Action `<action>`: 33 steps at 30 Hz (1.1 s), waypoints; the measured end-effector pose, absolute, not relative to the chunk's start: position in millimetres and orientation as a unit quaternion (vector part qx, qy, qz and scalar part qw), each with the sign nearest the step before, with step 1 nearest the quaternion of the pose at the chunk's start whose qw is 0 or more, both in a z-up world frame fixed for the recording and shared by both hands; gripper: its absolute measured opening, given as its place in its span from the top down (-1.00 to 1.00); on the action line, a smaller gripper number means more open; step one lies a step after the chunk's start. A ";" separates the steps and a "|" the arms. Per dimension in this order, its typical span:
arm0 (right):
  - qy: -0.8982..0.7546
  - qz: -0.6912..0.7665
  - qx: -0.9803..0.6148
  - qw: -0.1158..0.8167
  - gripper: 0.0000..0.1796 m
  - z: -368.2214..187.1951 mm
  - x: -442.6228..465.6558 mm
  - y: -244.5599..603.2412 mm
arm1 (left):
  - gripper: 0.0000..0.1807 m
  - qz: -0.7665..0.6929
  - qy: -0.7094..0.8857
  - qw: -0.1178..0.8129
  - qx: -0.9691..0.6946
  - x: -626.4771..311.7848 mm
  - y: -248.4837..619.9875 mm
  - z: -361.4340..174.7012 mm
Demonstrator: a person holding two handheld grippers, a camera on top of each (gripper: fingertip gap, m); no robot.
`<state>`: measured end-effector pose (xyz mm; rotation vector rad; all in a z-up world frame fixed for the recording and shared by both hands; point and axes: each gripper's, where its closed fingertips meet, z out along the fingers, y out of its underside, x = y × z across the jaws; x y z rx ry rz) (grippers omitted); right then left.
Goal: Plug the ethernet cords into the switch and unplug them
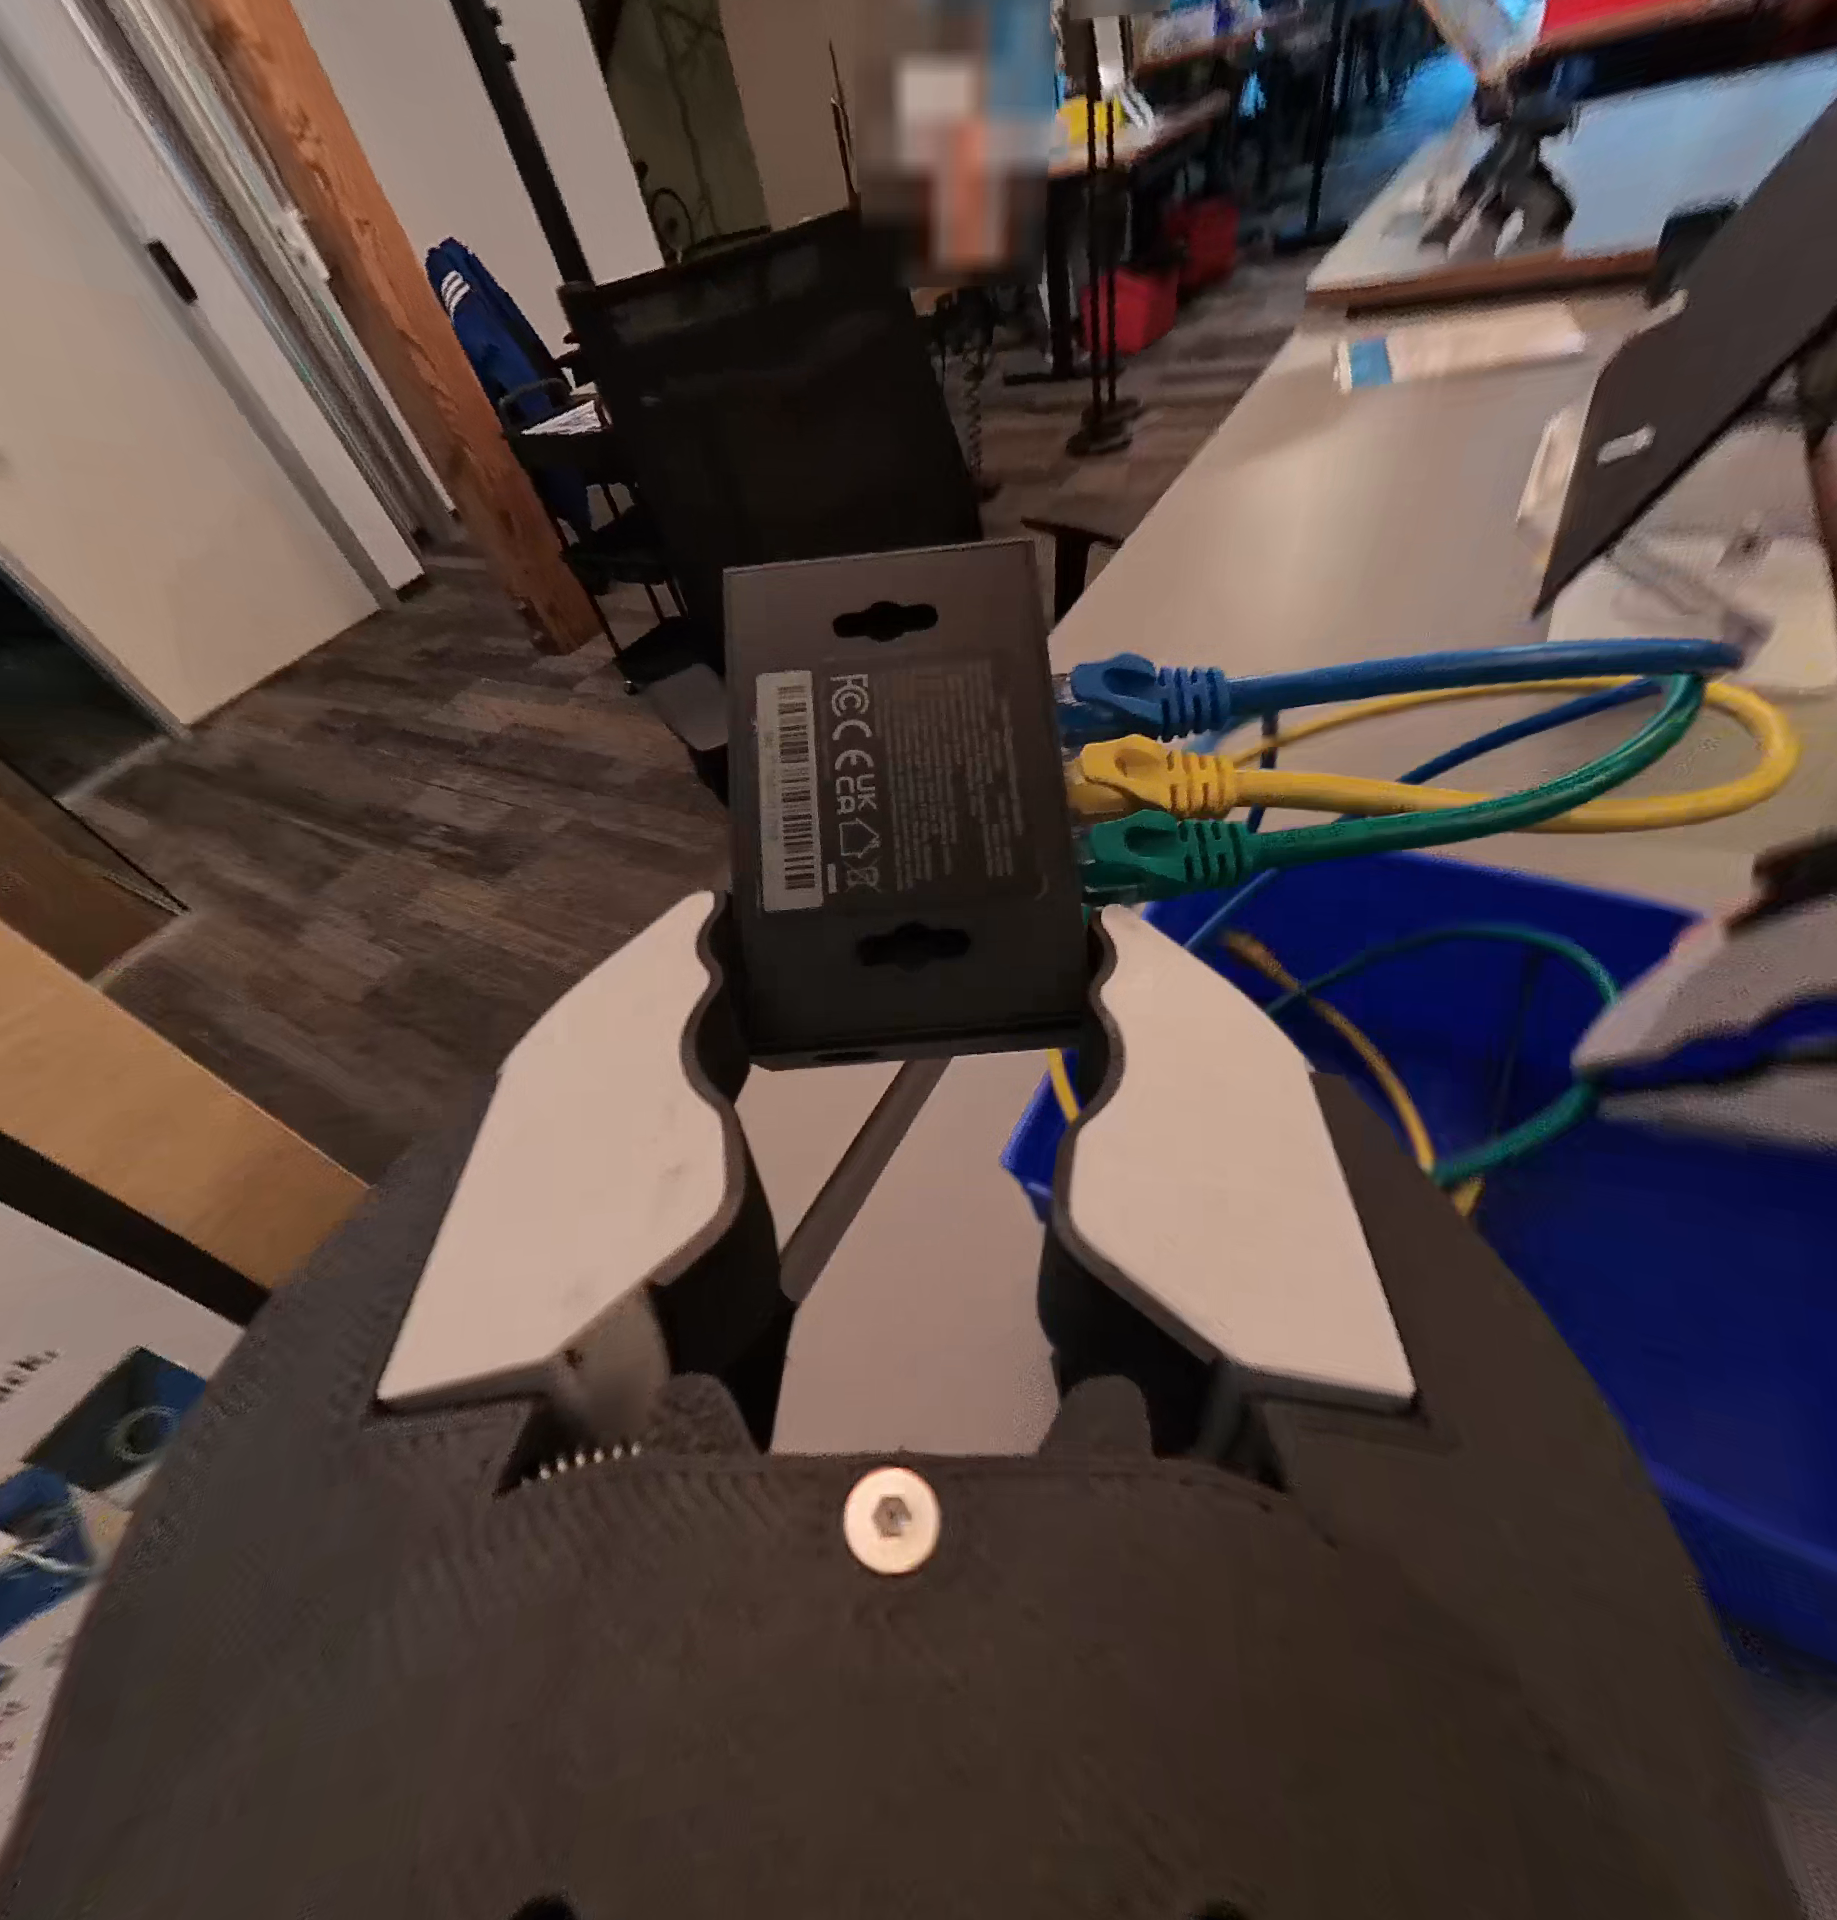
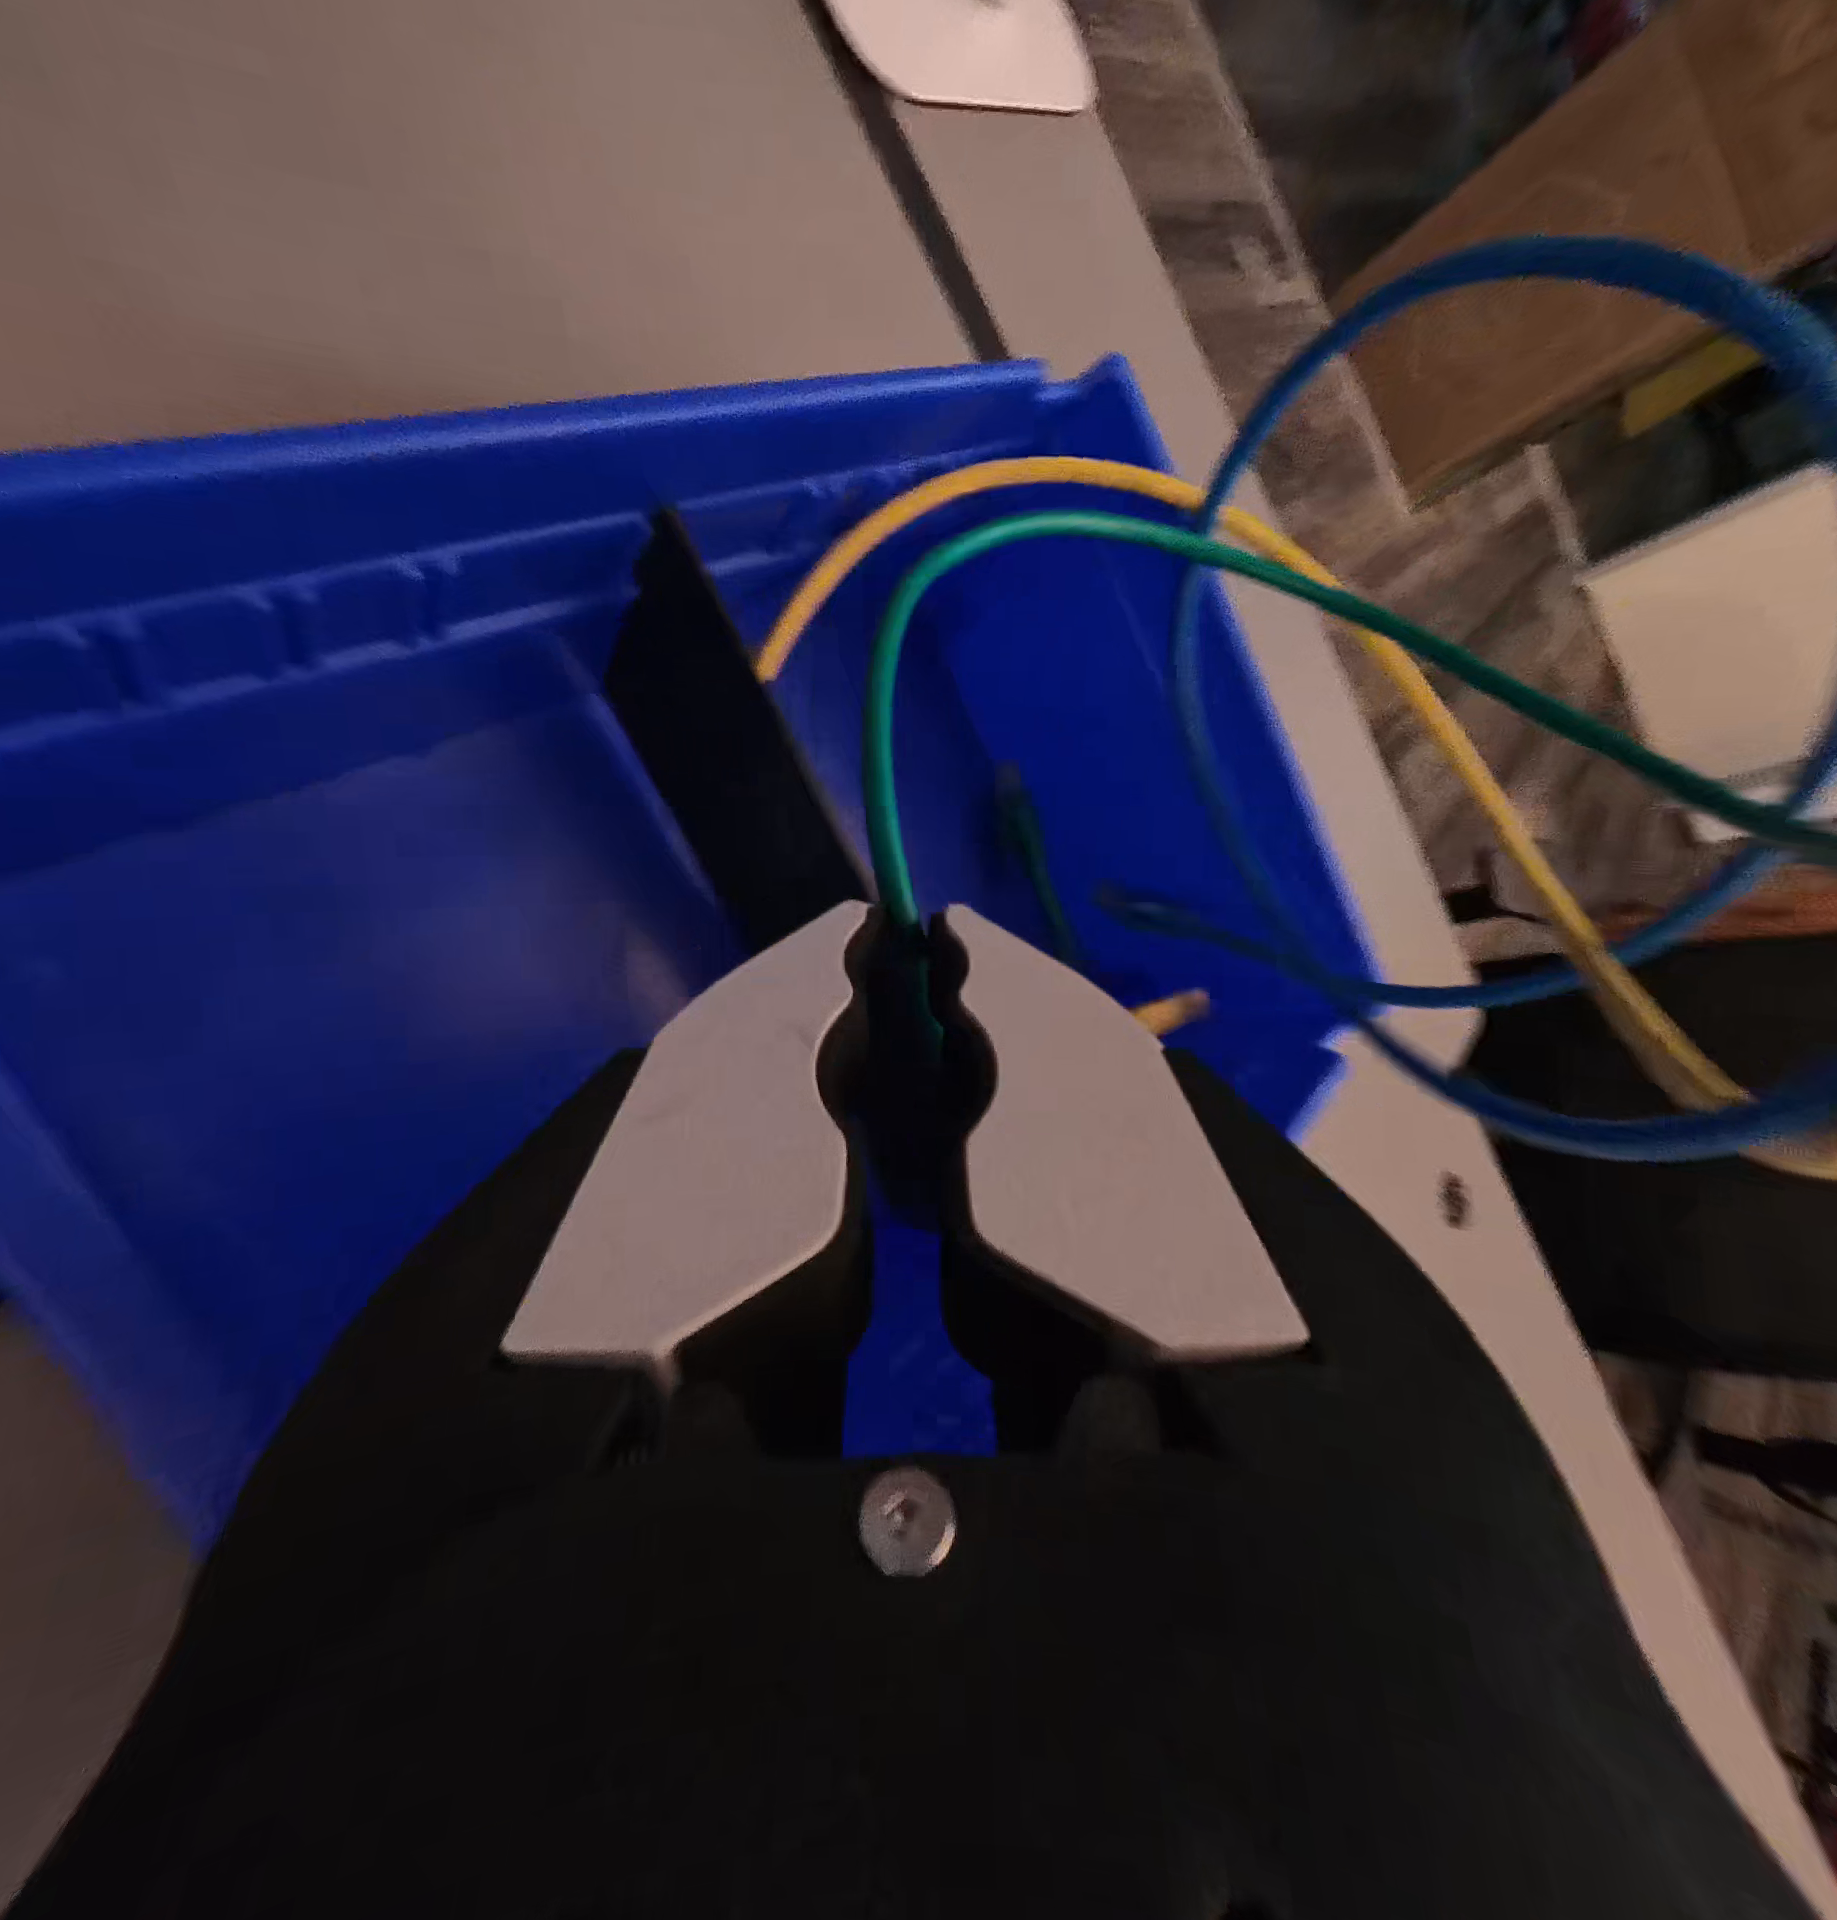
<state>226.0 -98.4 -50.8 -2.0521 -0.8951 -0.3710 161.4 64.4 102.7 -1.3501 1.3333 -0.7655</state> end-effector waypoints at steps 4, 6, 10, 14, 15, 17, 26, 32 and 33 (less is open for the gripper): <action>-0.329 -0.182 -0.822 0.427 0.89 -48.7 245.7 -81.4 | 0.33 -0.252 0.605 0.536 -0.532 161.2 55.6 90.1; -0.334 -0.199 -0.839 0.381 0.89 -63.2 254.8 -76.8 | 0.32 -0.220 0.606 0.554 -0.527 160.7 56.6 86.6; -0.390 -0.162 -0.840 0.341 0.79 -79.4 232.1 -81.1 | 0.33 -0.160 0.611 0.576 -0.518 159.4 58.0 79.8; -0.426 -0.056 -0.801 0.416 0.66 -46.3 182.2 -107.4 | 0.33 -0.127 0.627 0.579 -0.505 161.8 51.5 68.8; -0.430 -0.030 -0.780 0.453 0.65 -26.4 168.8 -114.4 | 0.33 -0.124 0.630 0.579 -0.501 163.1 49.4 66.2; -0.387 -0.029 -0.736 0.554 0.61 29.2 163.2 -112.5 | 0.32 -0.123 0.642 0.580 -0.486 167.9 43.2 61.4; -0.109 0.316 -0.776 0.535 0.22 97.1 213.1 -36.0 | 0.33 -0.111 0.646 0.664 -0.359 180.7 6.1 79.2; -0.106 0.398 -0.792 0.450 0.63 87.4 207.7 -9.4 | 0.32 -0.137 0.658 0.640 -0.372 189.0 -4.1 70.2; -0.126 0.390 -0.795 0.447 0.65 86.4 208.6 -10.4 | 0.32 -0.147 0.661 0.631 -0.380 189.3 -3.9 67.7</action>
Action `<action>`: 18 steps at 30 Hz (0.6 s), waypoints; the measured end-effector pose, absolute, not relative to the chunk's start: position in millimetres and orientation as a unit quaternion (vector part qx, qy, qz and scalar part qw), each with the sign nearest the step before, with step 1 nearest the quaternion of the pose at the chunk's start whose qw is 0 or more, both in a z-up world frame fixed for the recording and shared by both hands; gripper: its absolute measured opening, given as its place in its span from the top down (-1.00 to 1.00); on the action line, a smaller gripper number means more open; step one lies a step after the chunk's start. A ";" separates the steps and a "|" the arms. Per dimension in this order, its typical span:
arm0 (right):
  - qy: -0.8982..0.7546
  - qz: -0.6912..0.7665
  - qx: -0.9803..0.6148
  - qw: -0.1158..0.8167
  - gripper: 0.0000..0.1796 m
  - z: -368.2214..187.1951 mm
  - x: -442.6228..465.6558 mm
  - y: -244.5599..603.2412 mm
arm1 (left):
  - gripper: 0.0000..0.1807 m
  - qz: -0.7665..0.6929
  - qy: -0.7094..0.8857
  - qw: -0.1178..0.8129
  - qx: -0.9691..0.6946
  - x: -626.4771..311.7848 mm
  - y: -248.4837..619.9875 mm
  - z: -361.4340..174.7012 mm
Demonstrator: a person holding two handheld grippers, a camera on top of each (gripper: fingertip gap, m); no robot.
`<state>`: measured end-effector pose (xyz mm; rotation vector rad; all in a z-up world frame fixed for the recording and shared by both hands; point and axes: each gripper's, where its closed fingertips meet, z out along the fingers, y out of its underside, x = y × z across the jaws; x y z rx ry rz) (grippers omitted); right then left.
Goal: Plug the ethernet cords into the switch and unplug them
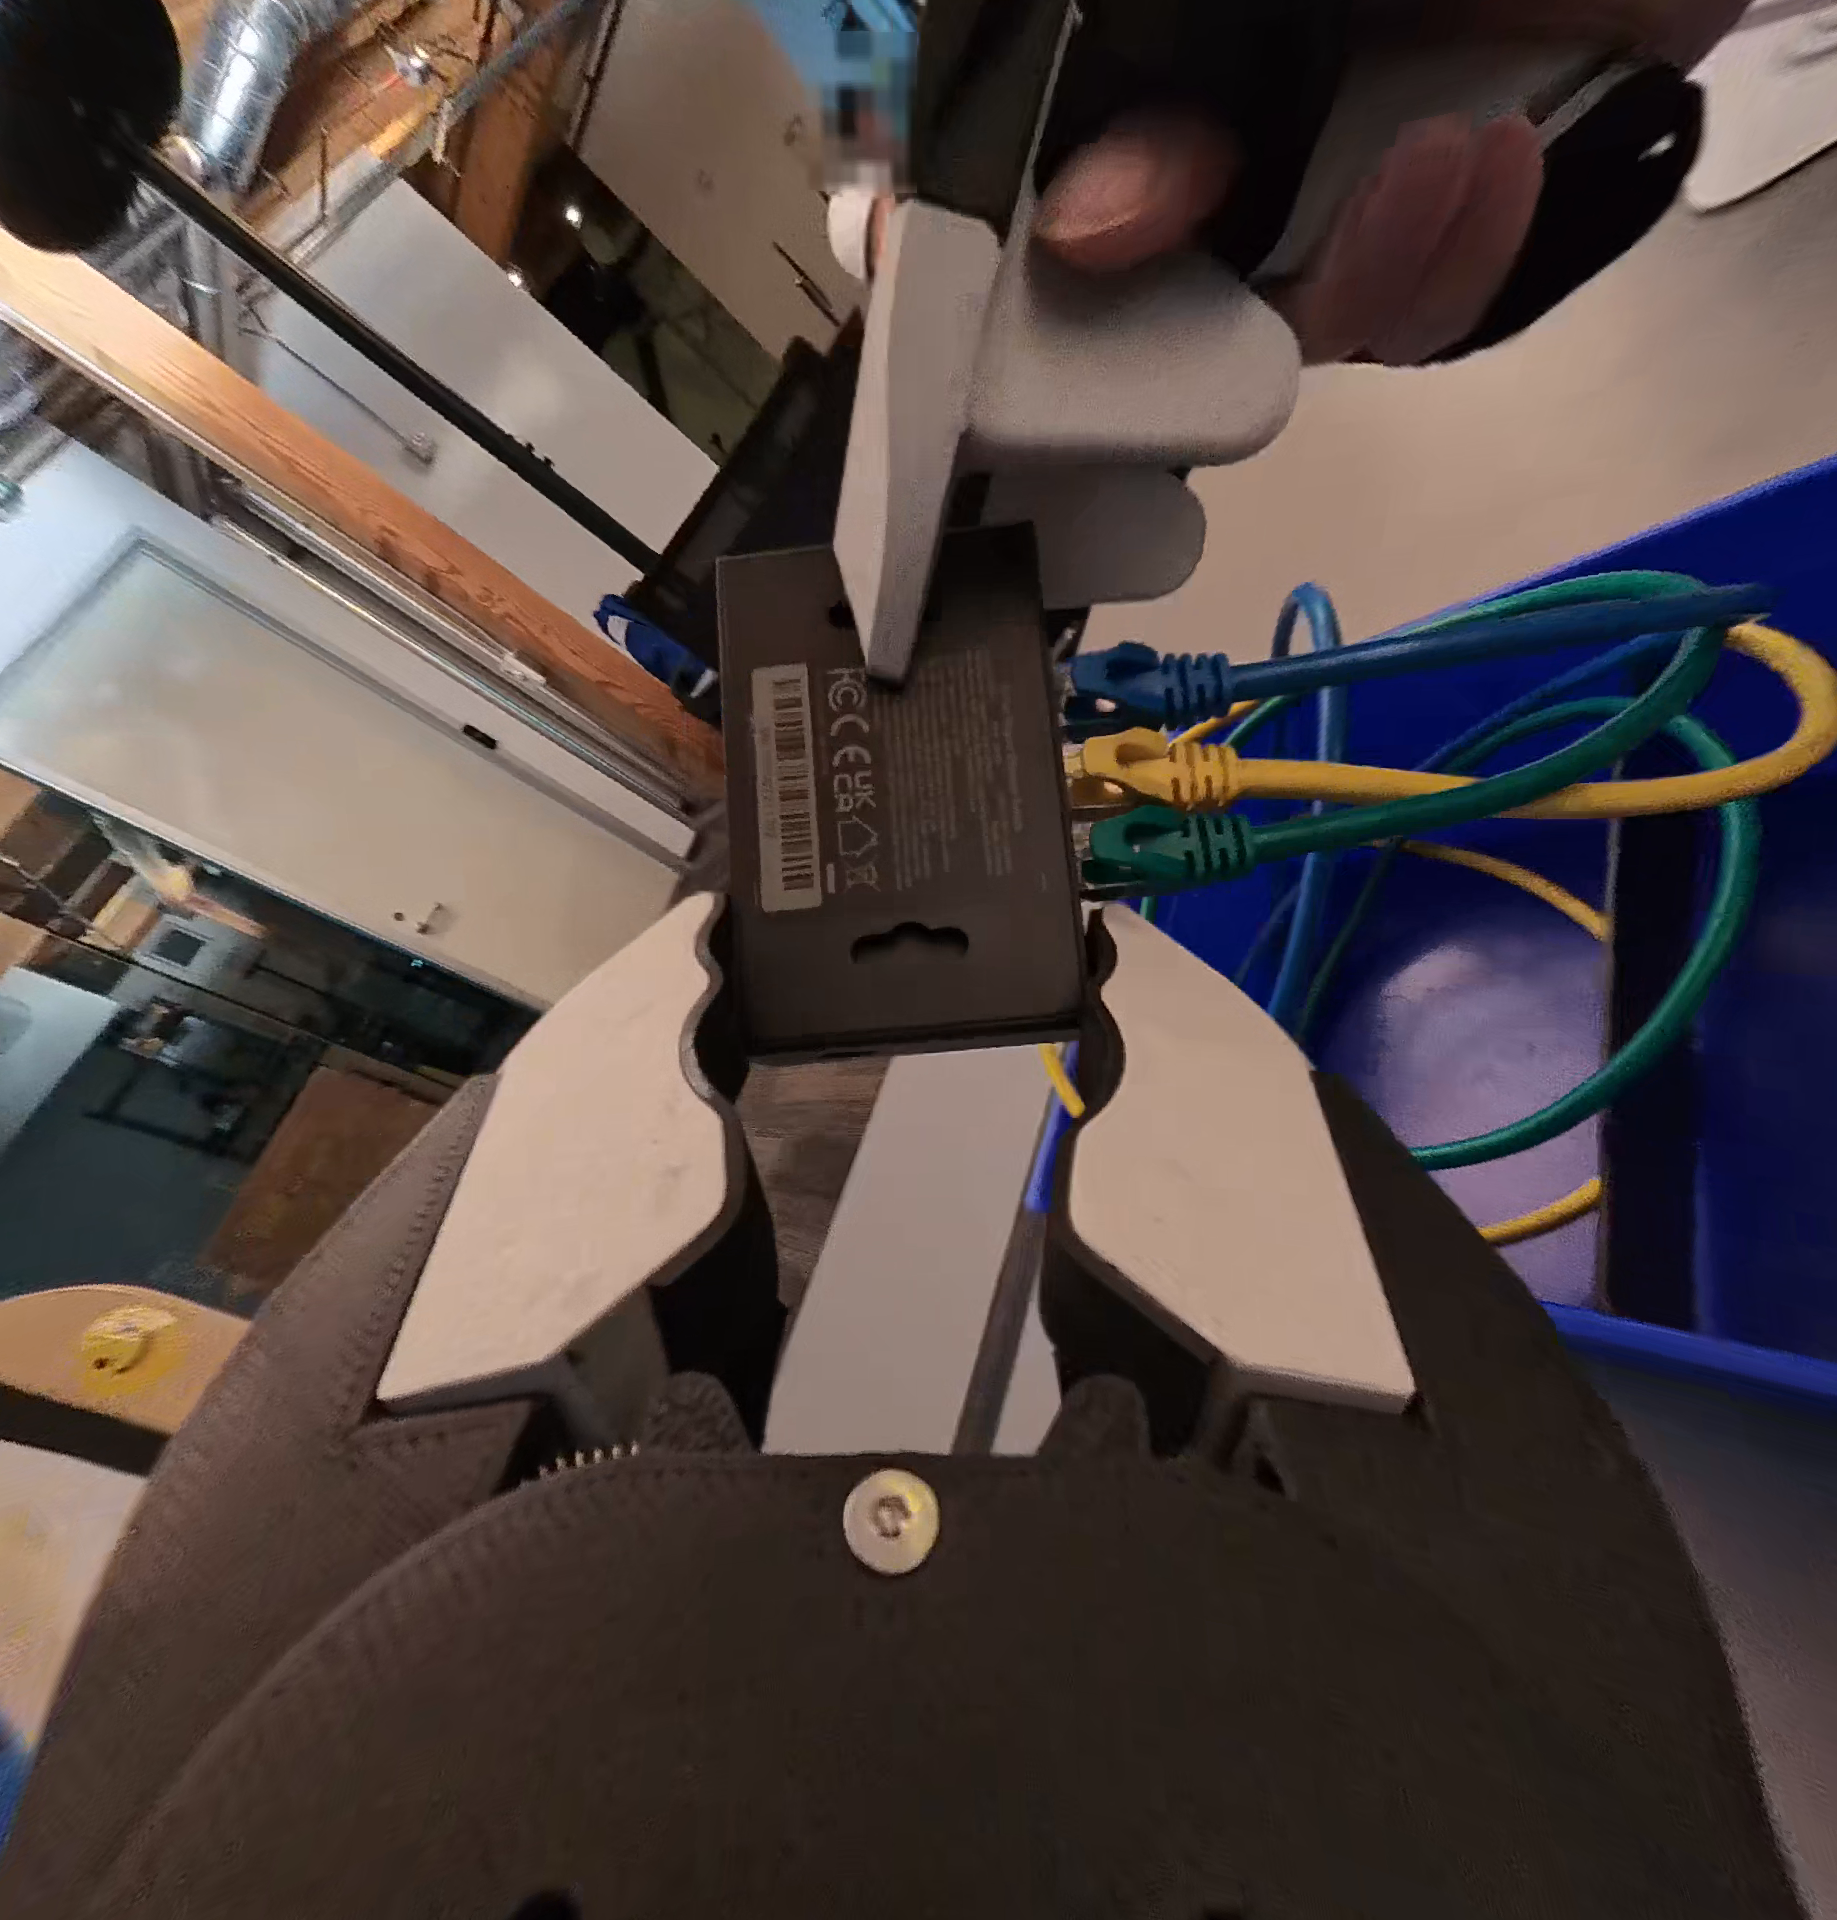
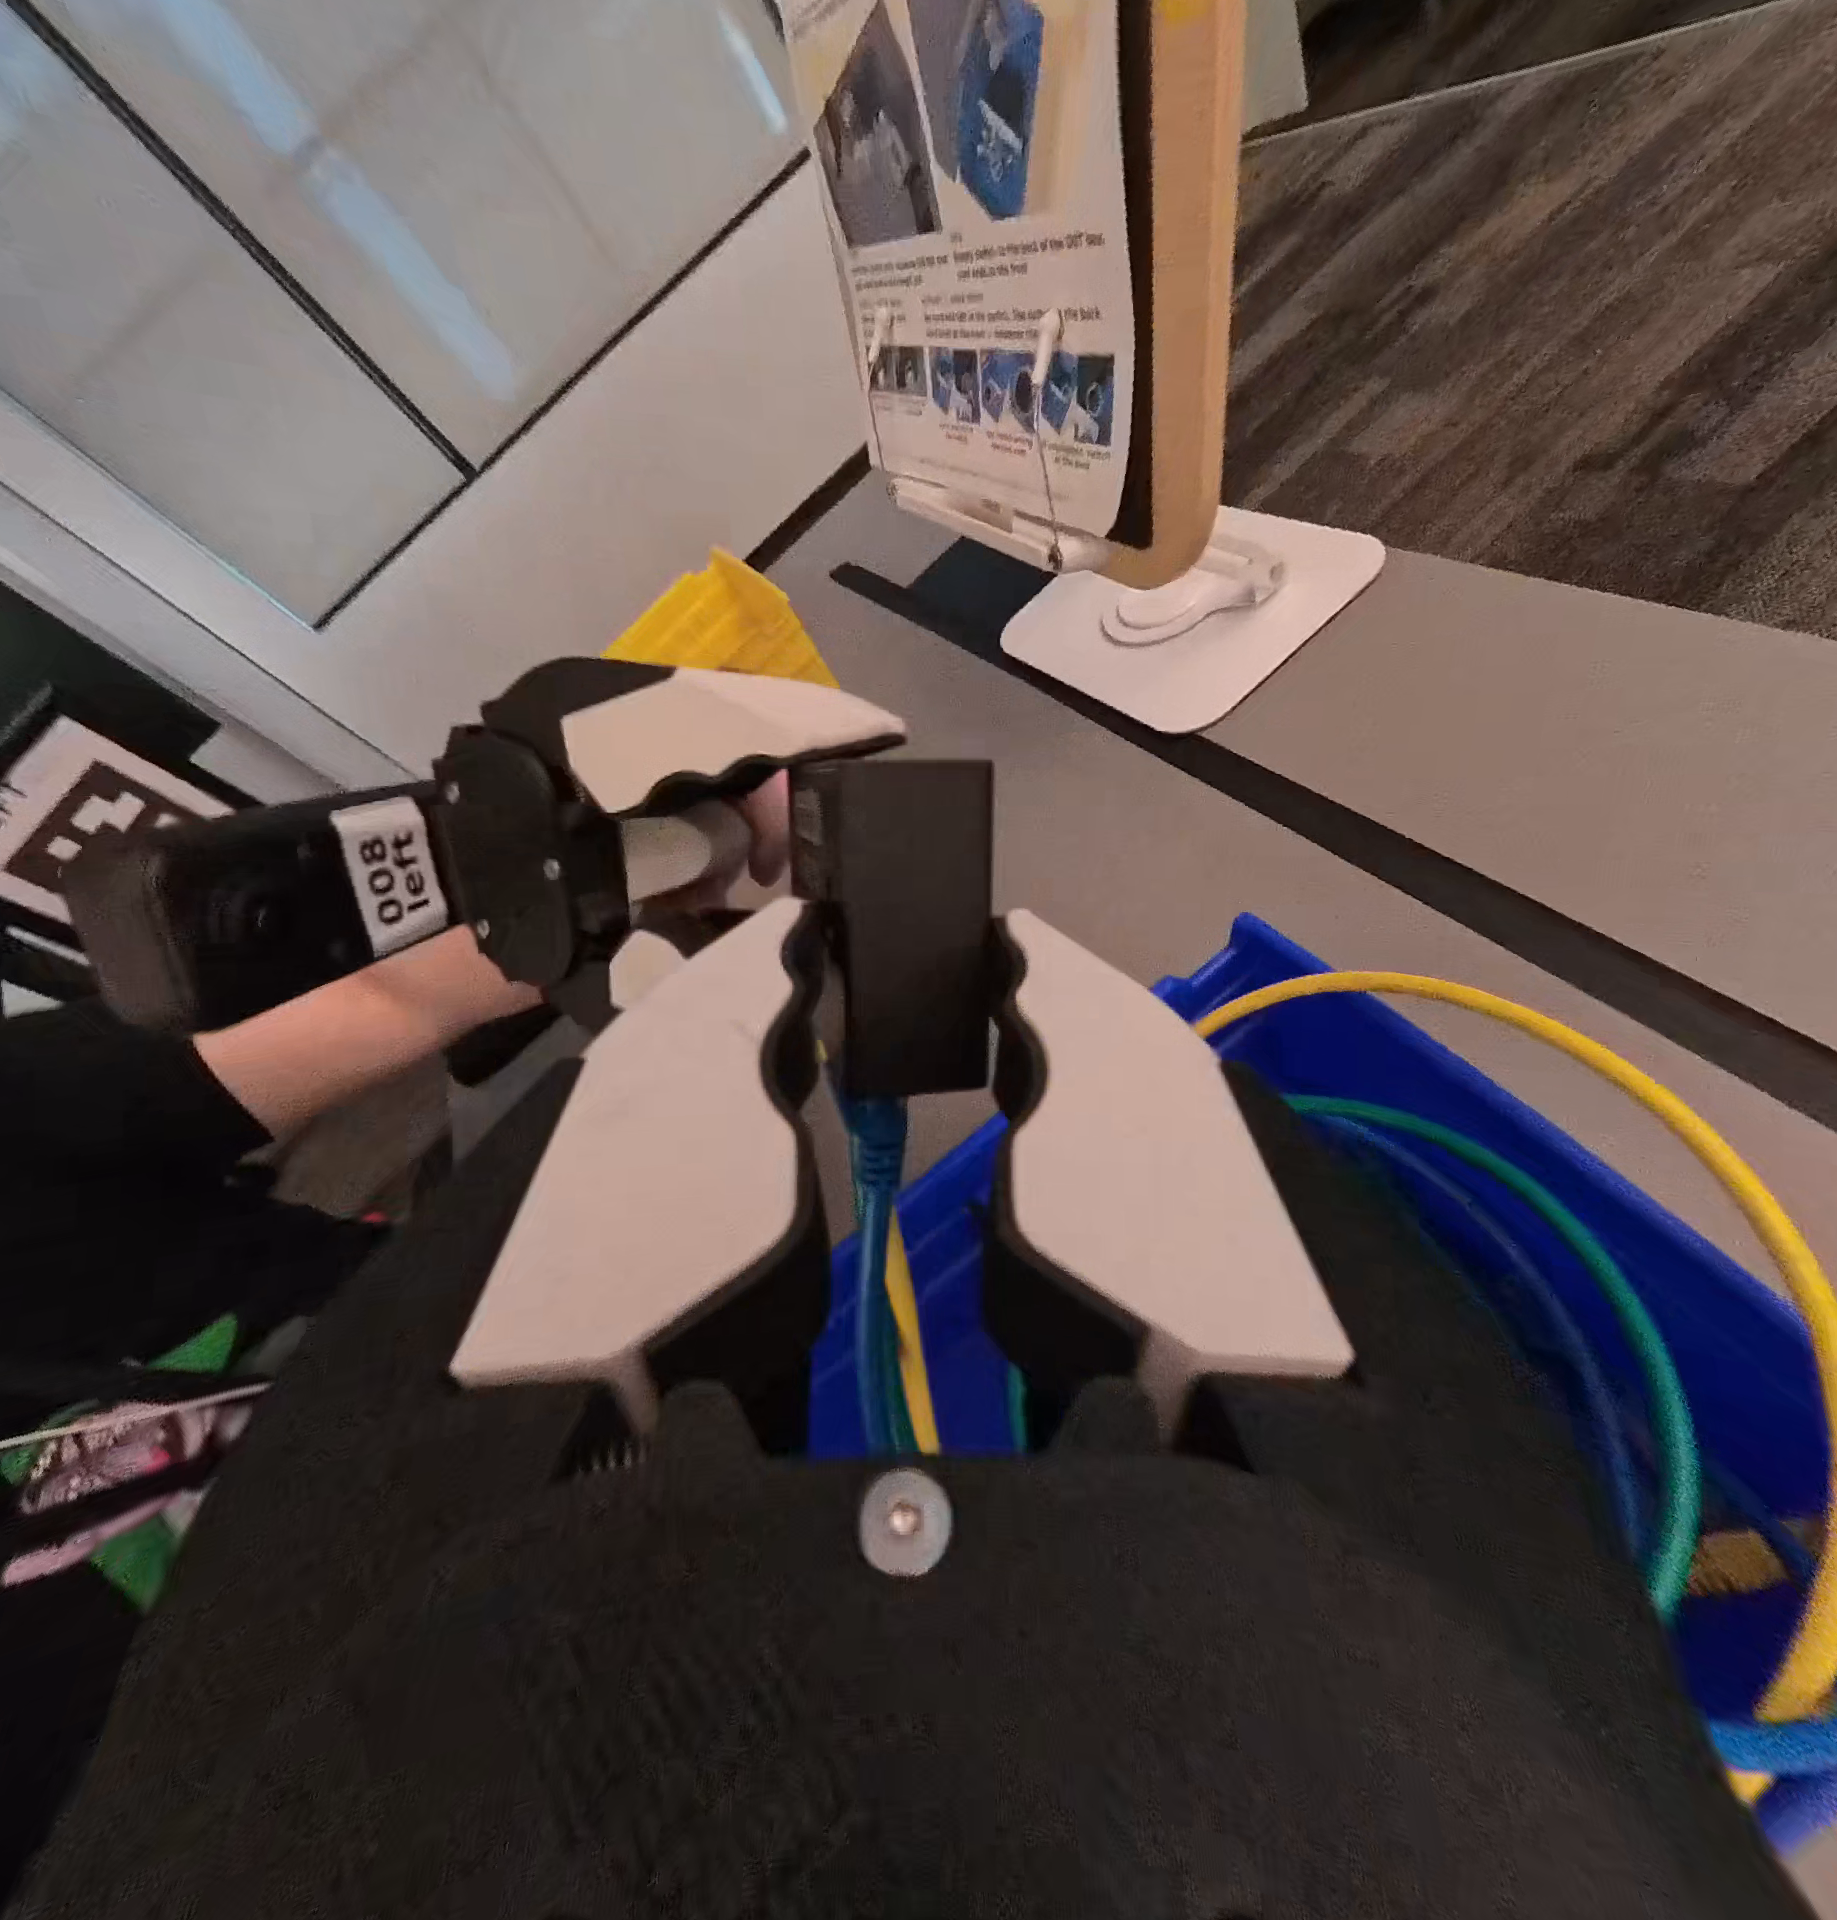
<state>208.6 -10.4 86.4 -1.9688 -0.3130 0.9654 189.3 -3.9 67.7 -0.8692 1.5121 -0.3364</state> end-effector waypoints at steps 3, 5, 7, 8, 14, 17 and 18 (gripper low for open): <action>-0.153 0.365 -0.804 0.443 0.68 87.0 213.5 -9.8 | 0.34 -0.161 0.644 0.620 -0.418 180.8 0.1 66.6; -0.134 0.322 -0.830 0.436 0.68 80.9 227.5 -0.9 | 0.44 -0.197 0.622 0.632 -0.418 165.1 -4.5 75.7; -0.115 0.276 -0.862 0.410 0.69 69.4 242.9 7.9 | 0.46 -0.236 0.592 0.646 -0.421 144.3 -7.8 88.8; -0.127 0.265 -0.870 0.396 0.69 66.1 242.5 10.4 | 0.44 -0.252 0.578 0.647 -0.429 133.4 -8.3 94.2; -0.218 0.156 -0.938 0.220 0.67 31.5 218.4 13.8 | 0.47 -0.332 0.549 0.584 -0.496 73.6 -25.2 101.4; -0.106 0.125 -0.983 0.082 0.67 -6.1 226.5 12.1 | 0.51 -0.371 0.528 0.573 -0.506 48.8 -39.1 105.8; -0.067 0.118 -0.990 0.049 0.66 -14.7 231.0 11.6 | 0.51 -0.386 0.522 0.566 -0.508 42.4 -43.8 107.4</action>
